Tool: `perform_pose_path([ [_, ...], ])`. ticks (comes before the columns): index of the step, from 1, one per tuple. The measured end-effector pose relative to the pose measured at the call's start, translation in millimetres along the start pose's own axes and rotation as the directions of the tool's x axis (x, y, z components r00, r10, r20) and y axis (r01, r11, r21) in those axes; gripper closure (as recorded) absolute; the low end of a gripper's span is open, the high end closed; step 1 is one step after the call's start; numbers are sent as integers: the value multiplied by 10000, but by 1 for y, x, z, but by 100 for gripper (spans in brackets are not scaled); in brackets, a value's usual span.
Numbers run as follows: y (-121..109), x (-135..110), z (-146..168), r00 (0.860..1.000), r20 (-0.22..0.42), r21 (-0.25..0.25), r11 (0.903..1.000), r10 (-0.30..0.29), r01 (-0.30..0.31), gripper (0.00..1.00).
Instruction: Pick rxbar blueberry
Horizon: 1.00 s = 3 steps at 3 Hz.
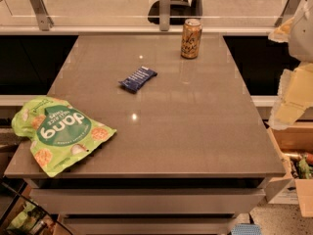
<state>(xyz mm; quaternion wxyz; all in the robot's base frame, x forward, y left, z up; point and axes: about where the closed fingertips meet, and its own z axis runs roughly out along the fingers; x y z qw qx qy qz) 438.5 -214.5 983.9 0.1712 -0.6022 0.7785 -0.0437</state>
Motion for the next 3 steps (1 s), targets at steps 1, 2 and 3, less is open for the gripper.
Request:
perform_pose_path([
  [1, 0, 0, 0, 10000, 0, 0, 10000, 0, 0, 0],
  [2, -1, -3, -1, 9999, 39, 109, 9998, -161, 161, 0],
  [3, -8, -10, 6, 9959, 276, 212, 9961, -859, 853, 0],
])
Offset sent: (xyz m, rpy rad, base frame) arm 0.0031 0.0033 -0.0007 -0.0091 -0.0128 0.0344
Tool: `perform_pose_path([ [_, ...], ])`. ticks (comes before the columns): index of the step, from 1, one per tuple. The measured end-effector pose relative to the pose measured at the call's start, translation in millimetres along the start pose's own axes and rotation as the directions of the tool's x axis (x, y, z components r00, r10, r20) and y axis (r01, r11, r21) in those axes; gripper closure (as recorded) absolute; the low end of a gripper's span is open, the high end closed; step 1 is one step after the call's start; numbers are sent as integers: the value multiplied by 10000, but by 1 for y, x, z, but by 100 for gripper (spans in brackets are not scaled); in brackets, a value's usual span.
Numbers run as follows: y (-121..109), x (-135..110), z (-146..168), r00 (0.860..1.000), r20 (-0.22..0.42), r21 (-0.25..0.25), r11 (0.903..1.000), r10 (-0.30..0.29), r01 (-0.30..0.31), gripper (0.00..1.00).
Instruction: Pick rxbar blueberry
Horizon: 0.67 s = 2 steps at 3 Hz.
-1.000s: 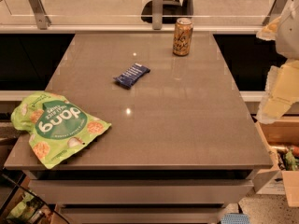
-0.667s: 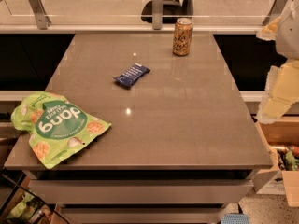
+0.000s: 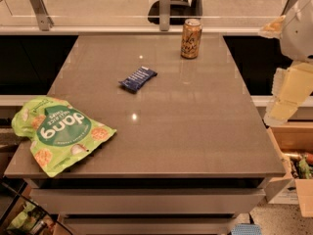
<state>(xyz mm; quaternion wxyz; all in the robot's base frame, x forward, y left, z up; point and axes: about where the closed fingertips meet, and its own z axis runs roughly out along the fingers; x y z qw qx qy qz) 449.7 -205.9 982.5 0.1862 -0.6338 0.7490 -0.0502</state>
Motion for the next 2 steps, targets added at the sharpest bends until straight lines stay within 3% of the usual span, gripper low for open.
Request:
perform_pose_path([
  [1, -10, -10, 5, 9957, 308, 122, 9962, -869, 866, 0],
  [2, -19, -28, 10, 9701, 599, 145, 9720, -2350, 2346, 0],
])
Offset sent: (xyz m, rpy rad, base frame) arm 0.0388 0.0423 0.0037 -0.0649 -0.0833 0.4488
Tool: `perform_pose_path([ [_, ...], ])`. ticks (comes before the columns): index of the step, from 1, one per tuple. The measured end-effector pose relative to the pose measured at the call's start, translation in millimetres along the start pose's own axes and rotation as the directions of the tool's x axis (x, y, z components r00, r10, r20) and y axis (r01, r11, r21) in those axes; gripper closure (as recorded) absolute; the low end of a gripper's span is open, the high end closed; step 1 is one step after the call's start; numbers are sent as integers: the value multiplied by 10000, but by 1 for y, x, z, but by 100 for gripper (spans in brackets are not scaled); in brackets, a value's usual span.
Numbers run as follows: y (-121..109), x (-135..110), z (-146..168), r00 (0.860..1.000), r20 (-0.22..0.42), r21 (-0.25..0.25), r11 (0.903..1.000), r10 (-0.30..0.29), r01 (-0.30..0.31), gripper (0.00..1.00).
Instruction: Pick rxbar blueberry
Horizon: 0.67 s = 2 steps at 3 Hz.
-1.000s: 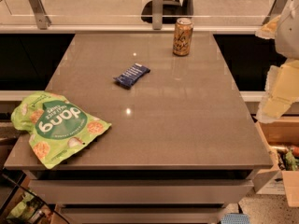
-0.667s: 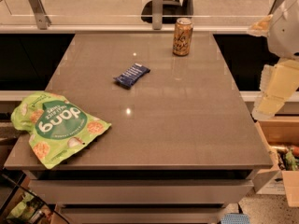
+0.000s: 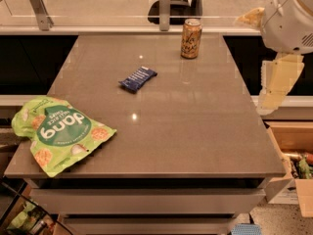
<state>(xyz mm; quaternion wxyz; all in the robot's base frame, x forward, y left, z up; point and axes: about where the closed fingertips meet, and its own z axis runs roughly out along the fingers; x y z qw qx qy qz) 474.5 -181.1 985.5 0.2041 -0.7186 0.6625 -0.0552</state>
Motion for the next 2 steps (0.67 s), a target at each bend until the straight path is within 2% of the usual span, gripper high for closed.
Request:
perform_pose_path([
  [1, -13, -19, 0, 9852, -1, -73, 9852, -1713, 1713, 0],
  [2, -27, -36, 0, 9564, -152, -169, 9564, -2917, 2914, 0],
])
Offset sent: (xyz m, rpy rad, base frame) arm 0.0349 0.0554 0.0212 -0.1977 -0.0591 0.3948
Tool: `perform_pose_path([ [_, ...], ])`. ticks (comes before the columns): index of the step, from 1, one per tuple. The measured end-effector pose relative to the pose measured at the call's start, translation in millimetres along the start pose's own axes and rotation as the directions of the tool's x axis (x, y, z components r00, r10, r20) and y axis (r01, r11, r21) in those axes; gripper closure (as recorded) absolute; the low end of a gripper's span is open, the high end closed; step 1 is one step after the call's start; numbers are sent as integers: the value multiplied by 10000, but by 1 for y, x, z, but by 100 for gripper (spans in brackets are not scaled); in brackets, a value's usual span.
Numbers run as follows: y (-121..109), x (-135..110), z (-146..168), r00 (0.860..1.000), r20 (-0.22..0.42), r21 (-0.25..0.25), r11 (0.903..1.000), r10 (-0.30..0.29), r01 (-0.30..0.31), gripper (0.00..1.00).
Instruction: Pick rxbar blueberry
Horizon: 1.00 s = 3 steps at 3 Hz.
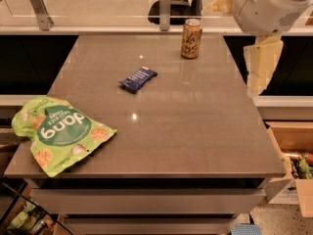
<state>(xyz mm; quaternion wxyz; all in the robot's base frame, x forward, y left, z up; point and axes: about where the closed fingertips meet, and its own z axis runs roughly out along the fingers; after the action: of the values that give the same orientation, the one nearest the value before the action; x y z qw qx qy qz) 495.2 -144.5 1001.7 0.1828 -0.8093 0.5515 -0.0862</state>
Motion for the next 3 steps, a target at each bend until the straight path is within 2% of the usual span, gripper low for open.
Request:
perform_pose_path([
  [1, -16, -11, 6, 9961, -74, -186, 9960, -877, 875, 0],
  [3, -36, -29, 39, 9806, 242, -733, 9779, -1945, 1958, 0],
])
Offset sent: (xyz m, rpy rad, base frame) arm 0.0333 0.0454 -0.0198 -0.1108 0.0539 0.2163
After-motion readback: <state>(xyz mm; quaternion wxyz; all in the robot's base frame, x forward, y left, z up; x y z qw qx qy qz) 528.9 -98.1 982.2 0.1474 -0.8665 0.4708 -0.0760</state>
